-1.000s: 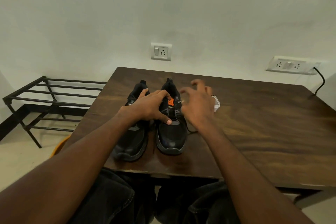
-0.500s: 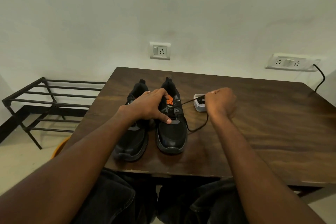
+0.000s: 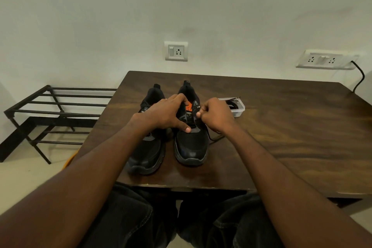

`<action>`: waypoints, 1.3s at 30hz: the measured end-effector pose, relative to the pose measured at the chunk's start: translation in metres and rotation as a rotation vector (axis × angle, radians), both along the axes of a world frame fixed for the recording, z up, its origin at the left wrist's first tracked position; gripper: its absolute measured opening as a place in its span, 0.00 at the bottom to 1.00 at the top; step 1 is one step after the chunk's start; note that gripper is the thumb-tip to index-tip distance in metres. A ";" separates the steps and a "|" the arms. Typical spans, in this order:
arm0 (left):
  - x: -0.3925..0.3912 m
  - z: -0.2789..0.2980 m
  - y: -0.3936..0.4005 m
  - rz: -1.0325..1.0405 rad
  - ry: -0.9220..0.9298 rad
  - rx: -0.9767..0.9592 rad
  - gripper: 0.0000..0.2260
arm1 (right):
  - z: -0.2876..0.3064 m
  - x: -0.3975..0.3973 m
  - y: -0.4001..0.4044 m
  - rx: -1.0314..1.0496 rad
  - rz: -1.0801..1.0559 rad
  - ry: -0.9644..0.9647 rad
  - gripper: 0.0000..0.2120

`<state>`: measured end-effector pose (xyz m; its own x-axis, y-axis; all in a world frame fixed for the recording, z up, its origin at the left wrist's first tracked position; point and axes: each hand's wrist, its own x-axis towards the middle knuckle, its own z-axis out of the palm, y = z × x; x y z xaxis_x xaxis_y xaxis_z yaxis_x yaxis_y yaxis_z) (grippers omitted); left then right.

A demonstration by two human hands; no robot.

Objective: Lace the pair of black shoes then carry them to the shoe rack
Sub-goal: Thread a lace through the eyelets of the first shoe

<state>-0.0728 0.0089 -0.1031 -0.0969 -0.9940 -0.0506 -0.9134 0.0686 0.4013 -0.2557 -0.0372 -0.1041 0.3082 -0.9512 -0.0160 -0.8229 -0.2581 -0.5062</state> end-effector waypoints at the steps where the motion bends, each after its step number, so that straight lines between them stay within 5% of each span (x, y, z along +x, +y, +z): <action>1: 0.000 0.000 0.000 0.001 0.008 0.004 0.40 | -0.002 -0.001 -0.003 0.019 -0.039 -0.030 0.08; 7: 0.003 0.003 0.001 -0.063 -0.084 0.007 0.30 | 0.012 -0.015 -0.009 0.336 -0.427 -0.661 0.08; 9: 0.002 0.001 0.001 -0.081 -0.175 0.026 0.23 | 0.012 -0.023 -0.009 0.281 -0.390 -0.521 0.09; 15: -0.005 -0.002 0.003 -0.052 -0.142 -0.063 0.12 | 0.016 -0.041 0.009 0.175 0.001 0.330 0.07; 19: -0.015 -0.002 0.000 -0.065 -0.153 -0.115 0.08 | 0.013 -0.033 0.008 0.158 0.278 0.081 0.41; 21: -0.018 -0.003 0.002 -0.050 -0.118 -0.131 0.06 | 0.004 -0.025 0.006 0.176 0.346 0.088 0.49; 25: -0.020 -0.004 0.006 -0.042 -0.036 -0.172 0.02 | -0.005 -0.014 0.005 0.222 0.361 0.227 0.52; 35: -0.003 -0.001 0.007 0.079 0.176 -0.192 0.06 | 0.003 -0.018 0.007 0.255 0.325 0.184 0.51; 39: -0.003 0.000 0.009 0.085 0.032 -0.279 0.09 | 0.002 -0.019 0.007 0.241 0.323 0.173 0.49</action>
<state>-0.0760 0.0183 -0.1027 -0.0099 -0.9738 0.2272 -0.9076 0.1041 0.4068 -0.2745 -0.0301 -0.1017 0.5628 -0.7689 -0.3034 -0.7971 -0.4076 -0.4455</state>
